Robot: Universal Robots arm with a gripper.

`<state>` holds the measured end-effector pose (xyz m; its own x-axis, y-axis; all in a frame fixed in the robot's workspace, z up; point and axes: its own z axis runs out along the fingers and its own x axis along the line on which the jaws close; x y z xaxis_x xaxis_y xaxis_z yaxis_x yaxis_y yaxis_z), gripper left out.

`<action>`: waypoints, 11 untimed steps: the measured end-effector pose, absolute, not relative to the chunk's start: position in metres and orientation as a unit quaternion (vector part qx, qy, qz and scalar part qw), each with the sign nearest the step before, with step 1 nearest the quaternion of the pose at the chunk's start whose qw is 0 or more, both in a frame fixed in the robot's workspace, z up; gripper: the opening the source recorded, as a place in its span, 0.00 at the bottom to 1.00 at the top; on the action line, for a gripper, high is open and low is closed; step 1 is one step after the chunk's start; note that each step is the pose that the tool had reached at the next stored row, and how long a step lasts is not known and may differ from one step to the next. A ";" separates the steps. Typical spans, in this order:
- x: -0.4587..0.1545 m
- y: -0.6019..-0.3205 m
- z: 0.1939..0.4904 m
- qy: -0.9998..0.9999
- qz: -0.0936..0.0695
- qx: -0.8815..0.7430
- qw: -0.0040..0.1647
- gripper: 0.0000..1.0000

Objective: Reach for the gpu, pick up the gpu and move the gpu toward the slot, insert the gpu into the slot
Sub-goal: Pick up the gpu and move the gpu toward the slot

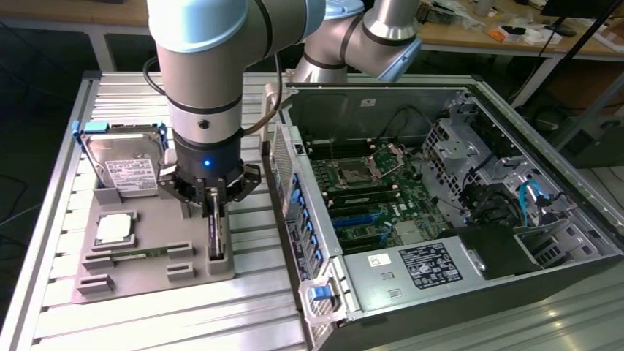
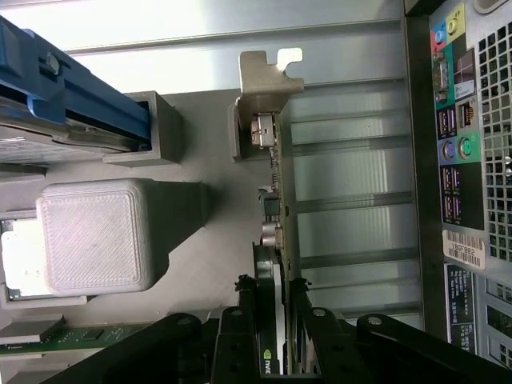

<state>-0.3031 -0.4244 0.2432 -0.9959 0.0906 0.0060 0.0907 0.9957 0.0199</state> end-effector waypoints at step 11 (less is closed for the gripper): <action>-0.303 -0.424 0.244 -0.999 -0.009 -0.045 0.002 0.27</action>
<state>-0.3030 -0.4244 0.2444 -0.9959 0.0905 0.0057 0.0906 0.9957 0.0184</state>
